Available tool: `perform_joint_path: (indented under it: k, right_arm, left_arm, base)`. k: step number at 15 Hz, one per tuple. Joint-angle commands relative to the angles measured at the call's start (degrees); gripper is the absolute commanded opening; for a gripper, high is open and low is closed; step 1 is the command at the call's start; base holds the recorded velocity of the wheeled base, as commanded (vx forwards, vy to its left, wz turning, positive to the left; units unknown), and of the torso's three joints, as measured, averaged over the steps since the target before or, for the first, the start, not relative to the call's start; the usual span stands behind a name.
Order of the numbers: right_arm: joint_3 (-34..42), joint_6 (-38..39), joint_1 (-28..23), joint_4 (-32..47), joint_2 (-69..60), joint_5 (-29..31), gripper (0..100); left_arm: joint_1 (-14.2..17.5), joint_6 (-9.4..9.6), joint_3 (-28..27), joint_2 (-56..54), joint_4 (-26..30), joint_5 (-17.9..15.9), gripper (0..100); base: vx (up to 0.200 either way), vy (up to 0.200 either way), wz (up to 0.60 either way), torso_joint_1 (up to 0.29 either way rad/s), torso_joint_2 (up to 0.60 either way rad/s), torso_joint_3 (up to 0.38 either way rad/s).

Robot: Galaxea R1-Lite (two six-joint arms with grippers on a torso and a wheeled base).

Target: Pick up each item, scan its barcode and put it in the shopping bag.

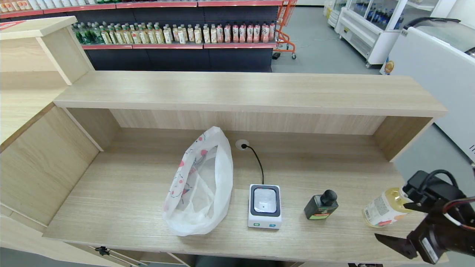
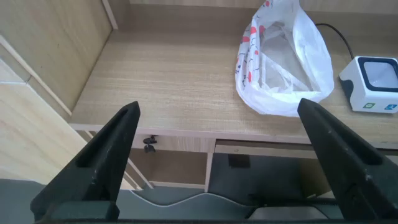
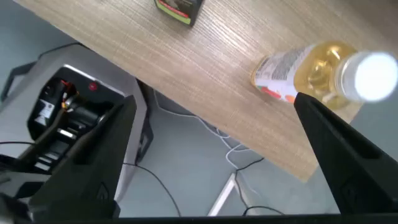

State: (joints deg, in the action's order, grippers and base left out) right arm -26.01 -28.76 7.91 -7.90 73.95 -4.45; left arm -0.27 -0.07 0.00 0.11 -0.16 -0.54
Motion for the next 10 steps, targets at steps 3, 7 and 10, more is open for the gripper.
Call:
perform_joint_path:
  k: [3, 7, 10]
  right_arm:
    - [-1.58, -4.29, 0.26, -9.06, 16.67, -0.03, 100]
    - [-3.25, -4.38, 1.23, -13.90, 22.91, -0.38, 100]
    - [-4.57, -4.20, 3.51, -17.50, 27.13, -0.47, 100]
  left_arm:
    - [0.00, -0.01, 0.00, -0.02, -0.02, -0.08, 100]
    - [0.00, -0.01, 0.00, -0.02, -0.02, 0.01, 100]
    - [0.00, -0.01, 0.00, -0.02, -0.02, 0.01, 100]
  base:
    - [0.000, 0.000, 0.00, 0.000, 0.00, 0.000]
    - [0.000, 0.000, 0.00, 0.000, 0.00, 0.000]
    - [0.000, 0.000, 0.00, 0.000, 0.00, 0.000]
